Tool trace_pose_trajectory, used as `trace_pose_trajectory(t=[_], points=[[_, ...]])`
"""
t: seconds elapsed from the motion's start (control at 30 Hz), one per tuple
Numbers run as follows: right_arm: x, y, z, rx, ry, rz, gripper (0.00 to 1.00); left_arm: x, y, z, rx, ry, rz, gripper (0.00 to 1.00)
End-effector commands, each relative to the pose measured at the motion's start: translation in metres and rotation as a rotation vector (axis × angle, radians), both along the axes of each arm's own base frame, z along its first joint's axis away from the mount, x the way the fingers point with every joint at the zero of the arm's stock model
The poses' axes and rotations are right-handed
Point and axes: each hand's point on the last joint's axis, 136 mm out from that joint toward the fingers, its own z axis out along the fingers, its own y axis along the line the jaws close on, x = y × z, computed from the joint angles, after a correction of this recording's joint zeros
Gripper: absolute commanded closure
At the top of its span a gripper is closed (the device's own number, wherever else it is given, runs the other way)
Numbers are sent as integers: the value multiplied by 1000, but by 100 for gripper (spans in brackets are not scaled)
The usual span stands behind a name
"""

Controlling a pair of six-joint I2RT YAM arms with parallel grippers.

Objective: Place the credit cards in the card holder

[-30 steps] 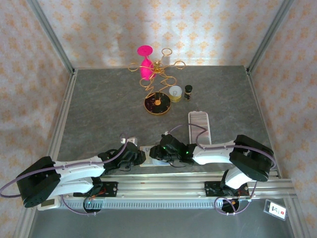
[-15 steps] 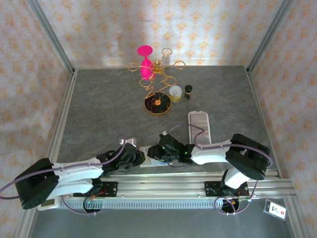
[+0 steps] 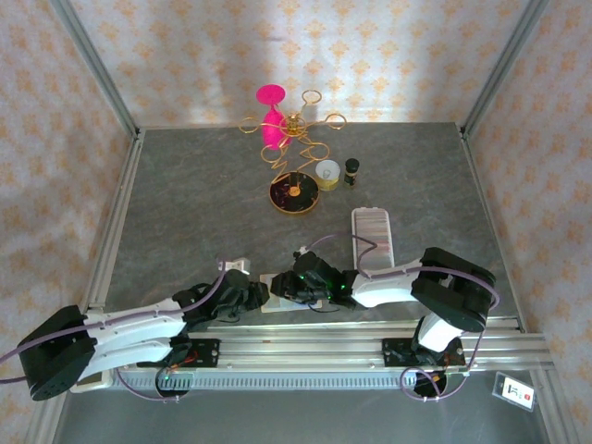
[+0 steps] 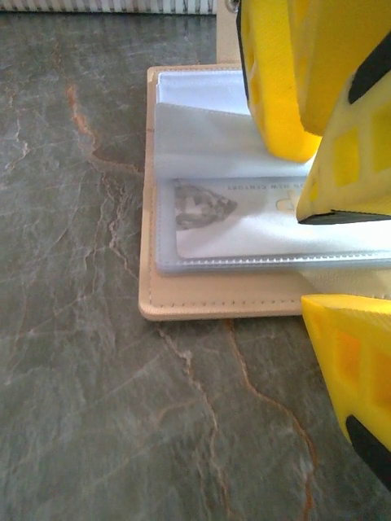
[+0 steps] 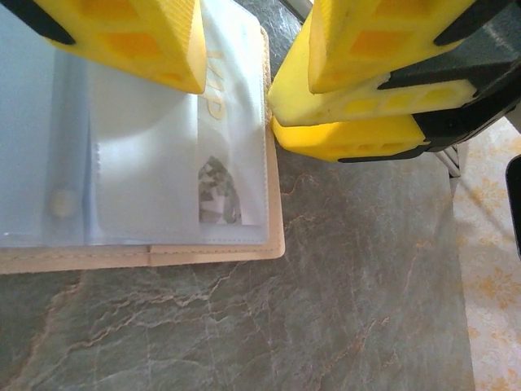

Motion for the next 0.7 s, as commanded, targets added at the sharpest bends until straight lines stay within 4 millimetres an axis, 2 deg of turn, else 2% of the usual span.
trace_pose_trajectory(t=[0.0, 0.33, 0.67], points=[[6, 12, 13, 40, -22, -10, 63, -2, 19, -9, 86, 8, 46, 73], [11, 29, 21, 61, -39, 15, 63, 3, 47, -2, 149, -26, 164, 80], [17, 56, 27, 96, -59, 53, 63, 6, 78, 11, 183, -78, 296, 79]])
